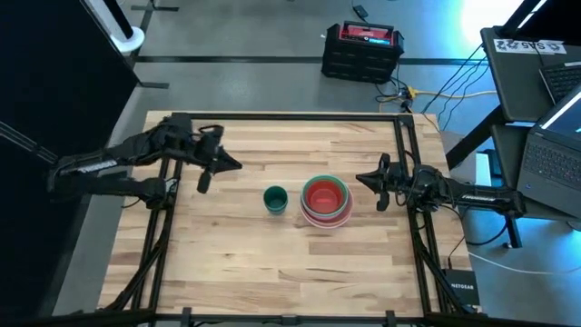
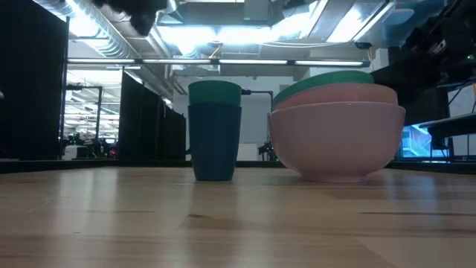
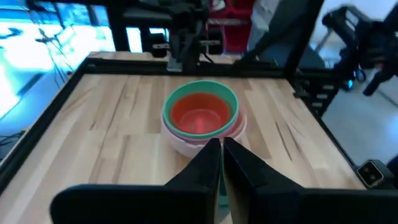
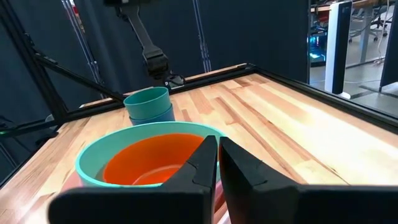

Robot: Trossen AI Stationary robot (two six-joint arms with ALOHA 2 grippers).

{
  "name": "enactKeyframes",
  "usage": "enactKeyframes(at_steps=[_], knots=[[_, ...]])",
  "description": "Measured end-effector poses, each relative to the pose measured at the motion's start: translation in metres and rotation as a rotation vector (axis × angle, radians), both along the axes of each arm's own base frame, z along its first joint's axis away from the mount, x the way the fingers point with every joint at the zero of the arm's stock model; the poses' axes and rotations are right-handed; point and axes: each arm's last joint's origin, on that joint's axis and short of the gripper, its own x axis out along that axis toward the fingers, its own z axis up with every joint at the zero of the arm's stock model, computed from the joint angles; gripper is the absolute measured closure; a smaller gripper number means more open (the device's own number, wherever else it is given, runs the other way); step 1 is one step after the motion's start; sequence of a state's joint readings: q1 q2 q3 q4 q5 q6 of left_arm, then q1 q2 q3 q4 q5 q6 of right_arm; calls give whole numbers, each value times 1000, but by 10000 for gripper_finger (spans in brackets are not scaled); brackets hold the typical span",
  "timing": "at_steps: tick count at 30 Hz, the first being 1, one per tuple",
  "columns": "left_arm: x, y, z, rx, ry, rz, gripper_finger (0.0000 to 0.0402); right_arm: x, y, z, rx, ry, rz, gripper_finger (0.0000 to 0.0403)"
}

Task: Nest bowls inside each other
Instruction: Return to Home Position

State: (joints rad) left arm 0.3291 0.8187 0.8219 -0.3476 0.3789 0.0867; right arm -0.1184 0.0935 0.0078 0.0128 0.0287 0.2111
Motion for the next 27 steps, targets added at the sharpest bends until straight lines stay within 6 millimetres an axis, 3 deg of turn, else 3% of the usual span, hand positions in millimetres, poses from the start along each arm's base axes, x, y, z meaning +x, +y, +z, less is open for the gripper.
enactKeyframes(at_steps=[5, 15, 27], knots=[[-27, -2, -25, -30, -115, 101, 402, 0, 0, 0, 1, 1, 3, 400], [-61, -12, -71, -67, -389, 350, 402, 0, 0, 0, 2, 1, 3, 400], [-72, -32, -109, -29, -543, 201, 402, 0, 0, 0, 1, 1, 3, 400]])
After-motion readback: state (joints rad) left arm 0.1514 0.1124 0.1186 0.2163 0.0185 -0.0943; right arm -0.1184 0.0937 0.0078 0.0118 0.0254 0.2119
